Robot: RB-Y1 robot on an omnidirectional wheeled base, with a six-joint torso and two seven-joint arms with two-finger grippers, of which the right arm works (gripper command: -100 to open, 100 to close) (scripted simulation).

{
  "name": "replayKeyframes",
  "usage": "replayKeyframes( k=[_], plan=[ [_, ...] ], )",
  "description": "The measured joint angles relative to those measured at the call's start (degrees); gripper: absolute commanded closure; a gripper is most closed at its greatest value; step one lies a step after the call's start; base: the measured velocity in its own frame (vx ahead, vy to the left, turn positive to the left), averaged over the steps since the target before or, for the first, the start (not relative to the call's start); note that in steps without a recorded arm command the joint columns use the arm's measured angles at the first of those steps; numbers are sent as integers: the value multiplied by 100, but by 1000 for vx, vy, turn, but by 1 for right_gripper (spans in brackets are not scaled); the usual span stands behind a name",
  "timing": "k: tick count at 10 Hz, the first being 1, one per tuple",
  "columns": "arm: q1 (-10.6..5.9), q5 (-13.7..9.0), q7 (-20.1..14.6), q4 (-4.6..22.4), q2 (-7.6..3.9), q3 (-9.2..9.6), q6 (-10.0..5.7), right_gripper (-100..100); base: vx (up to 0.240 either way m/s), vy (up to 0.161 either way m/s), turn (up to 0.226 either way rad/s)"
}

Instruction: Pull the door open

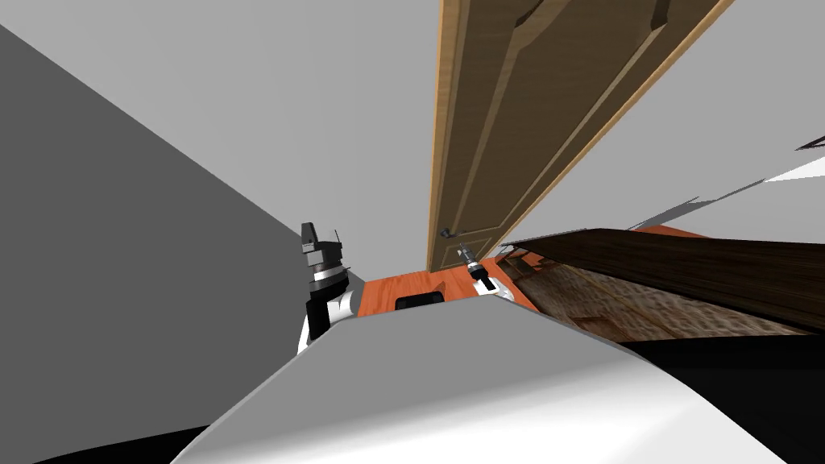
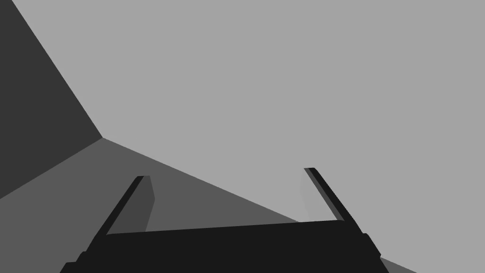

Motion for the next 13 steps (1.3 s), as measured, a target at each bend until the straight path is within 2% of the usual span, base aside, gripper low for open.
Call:
replayKeyframes(
  k=[1, 2, 4, 5, 7, 8, 9, 13],
  plan=[
    [-5, 2, -3, 10, 0, 0, -5, -100, 108, 27, 315],
    [-6, -43, -4, 169, -46, -70, -104, -100, 158, 51, 50],
    [56, -127, -55, 190, -151, -190, -126, -100, 182, 49, 167],
    [4, -169, -66, 353, -199, -253, -189, -100, 209, 11, 225],
    [-76, -292, -78, 803, -331, -440, -444, -100, 173, -17, 154],
    [-24, -313, -91, 733, -350, -471, -441, -100, 47, -2, -10],
    [-19, -315, -95, 717, -351, -473, -426, 100, 1, -2, 11],
    [-26, -316, -98, 738, -348, -471, -433, 100, -12, -1, 1]
  ],
)
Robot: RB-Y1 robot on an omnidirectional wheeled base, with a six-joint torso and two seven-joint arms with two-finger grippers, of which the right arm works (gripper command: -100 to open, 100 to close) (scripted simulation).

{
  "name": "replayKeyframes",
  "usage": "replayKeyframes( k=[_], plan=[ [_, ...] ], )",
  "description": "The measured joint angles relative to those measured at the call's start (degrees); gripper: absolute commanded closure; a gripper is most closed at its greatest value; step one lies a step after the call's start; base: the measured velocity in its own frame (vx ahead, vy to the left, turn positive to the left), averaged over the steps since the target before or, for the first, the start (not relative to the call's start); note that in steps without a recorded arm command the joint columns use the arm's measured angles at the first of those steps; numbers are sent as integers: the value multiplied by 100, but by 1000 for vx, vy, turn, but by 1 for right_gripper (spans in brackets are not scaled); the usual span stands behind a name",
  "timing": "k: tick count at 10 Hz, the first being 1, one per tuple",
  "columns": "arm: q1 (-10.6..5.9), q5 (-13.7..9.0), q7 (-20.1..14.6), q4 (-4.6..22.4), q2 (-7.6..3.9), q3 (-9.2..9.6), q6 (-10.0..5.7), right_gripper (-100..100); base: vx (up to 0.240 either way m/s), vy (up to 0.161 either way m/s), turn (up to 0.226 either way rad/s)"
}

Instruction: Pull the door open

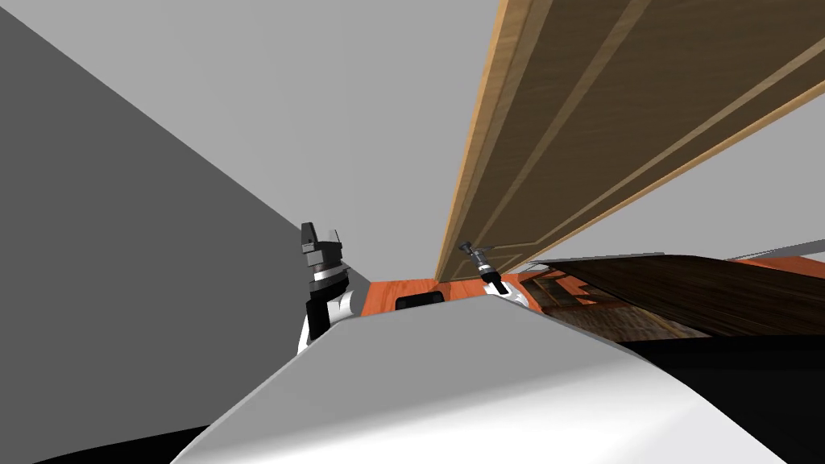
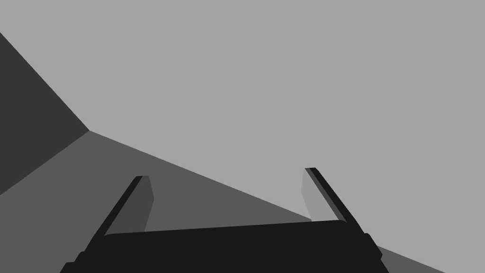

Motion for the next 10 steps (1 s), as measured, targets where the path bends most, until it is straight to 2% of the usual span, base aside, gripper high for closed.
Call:
replayKeyframes(
  k=[2, 3, 6, 10],
  plan=[
    [4, 1, 2, 3, 1, 1, 1, 100, -47, -14, 87],
    [59, 7, -48, -15, -58, -2, -47, 100, -155, -77, 140],
    [174, 63, -214, 47, -191, 51, -307, 100, -192, -58, 166],
    [489, 162, -525, 93, -439, 149, -732, 100, -217, -76, 164]
  ],
)
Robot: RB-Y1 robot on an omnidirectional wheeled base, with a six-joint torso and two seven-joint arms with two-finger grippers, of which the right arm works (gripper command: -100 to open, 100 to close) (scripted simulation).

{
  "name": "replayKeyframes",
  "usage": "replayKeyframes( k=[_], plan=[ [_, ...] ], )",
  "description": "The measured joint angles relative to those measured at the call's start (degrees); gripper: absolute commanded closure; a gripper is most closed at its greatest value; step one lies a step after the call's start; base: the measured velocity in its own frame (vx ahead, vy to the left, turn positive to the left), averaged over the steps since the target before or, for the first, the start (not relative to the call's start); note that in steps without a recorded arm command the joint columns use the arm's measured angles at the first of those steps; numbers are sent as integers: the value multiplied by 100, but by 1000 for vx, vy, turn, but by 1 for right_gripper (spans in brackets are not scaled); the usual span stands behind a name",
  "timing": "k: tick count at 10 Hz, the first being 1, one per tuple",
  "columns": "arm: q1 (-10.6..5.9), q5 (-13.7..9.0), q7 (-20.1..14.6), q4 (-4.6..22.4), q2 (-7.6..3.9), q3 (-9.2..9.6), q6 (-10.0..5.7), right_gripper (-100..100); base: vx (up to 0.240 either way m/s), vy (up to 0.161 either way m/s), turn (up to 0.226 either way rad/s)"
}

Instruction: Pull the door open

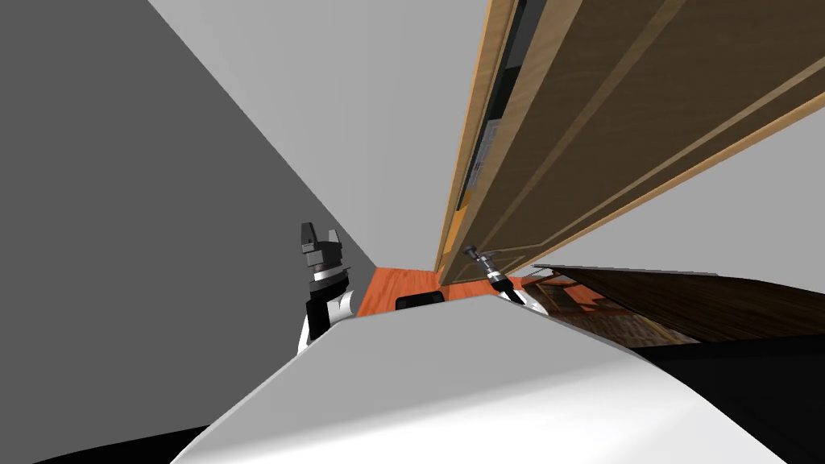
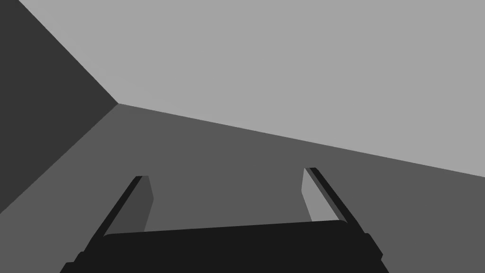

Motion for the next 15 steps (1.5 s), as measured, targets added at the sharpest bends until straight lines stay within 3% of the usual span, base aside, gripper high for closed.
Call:
replayKeyframes(
  k=[1, 3, 11, 15],
  plan=[
    [18, 21, -57, 81, -49, 20, -120, 100, -83, -26, 23],
    [50, 37, -97, 161, -75, 24, -218, 100, -189, -72, 195],
    [423, 177, -363, 335, -314, 3, -955, 100, -189, -66, 138],
    [413, 201, -408, 479, -353, -1, -1136, 100, -230, -90, 213]
  ],
)
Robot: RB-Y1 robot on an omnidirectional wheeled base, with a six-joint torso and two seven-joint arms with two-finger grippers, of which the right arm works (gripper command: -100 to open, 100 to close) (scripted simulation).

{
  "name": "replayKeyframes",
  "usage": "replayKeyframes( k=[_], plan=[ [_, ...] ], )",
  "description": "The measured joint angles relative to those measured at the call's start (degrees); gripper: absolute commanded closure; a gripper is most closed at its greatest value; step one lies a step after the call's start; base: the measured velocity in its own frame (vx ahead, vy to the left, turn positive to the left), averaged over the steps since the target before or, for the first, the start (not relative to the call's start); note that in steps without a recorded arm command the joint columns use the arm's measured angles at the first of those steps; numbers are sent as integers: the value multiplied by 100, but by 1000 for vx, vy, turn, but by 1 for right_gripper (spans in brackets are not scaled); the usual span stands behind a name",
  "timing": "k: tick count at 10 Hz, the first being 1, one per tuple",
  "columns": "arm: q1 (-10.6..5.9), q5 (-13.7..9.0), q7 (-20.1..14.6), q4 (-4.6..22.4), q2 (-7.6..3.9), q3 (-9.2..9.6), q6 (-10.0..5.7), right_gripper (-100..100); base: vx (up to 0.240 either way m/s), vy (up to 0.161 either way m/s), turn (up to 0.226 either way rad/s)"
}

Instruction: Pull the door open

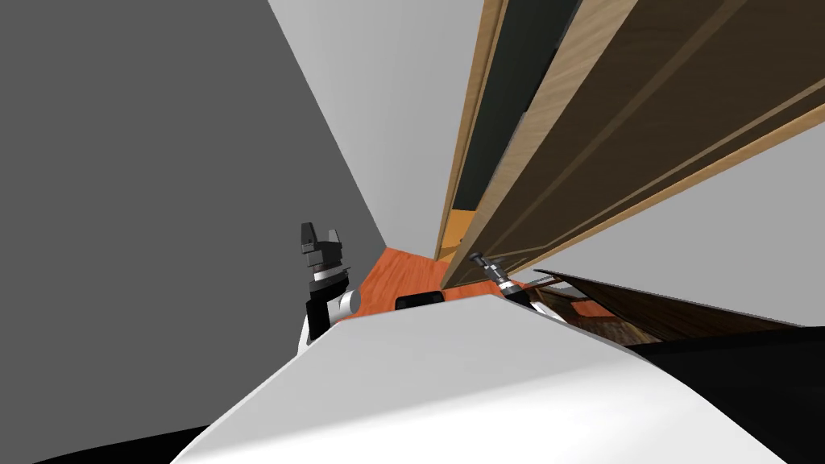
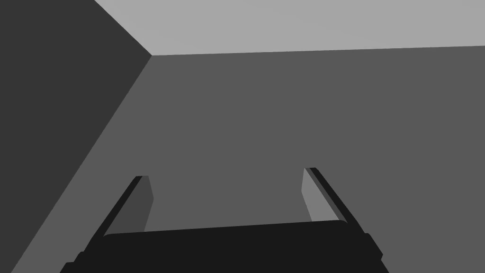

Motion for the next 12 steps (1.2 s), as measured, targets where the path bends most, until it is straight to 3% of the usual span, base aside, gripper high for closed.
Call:
replayKeyframes(
  k=[7, 12],
  plan=[
    [112, 69, -91, 199, -111, -26, -372, 100, -207, -68, 150],
    [89, 89, -118, 276, -130, -32, -449, 100, -182, -71, 150]
  ],
)
